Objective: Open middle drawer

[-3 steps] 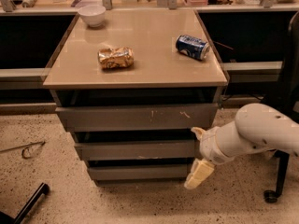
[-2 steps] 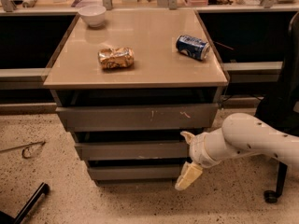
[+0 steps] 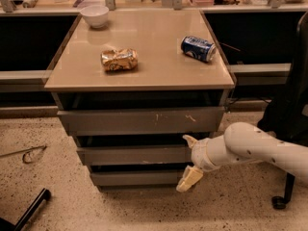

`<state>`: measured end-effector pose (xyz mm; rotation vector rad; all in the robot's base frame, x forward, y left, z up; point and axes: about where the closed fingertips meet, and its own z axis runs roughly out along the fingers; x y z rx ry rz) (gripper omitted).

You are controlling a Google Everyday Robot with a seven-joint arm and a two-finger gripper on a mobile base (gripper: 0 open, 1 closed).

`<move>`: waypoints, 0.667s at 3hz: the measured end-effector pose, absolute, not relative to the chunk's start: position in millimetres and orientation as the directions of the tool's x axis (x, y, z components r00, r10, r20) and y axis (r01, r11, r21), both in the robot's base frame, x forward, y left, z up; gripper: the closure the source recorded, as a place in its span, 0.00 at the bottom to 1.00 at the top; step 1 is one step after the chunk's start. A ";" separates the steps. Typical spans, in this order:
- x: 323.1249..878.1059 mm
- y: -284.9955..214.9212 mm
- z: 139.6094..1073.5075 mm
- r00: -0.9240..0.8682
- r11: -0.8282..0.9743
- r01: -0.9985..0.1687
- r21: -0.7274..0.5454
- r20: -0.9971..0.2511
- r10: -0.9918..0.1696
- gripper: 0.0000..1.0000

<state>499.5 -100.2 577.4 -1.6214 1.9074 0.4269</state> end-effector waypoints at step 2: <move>534.9 -95.2 502.1 -0.033 0.232 -0.930 -0.285 -0.564 -0.825 0.00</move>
Offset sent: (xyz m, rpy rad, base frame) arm 0.0704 -0.0015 -0.1121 -0.1417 -0.2621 -0.1221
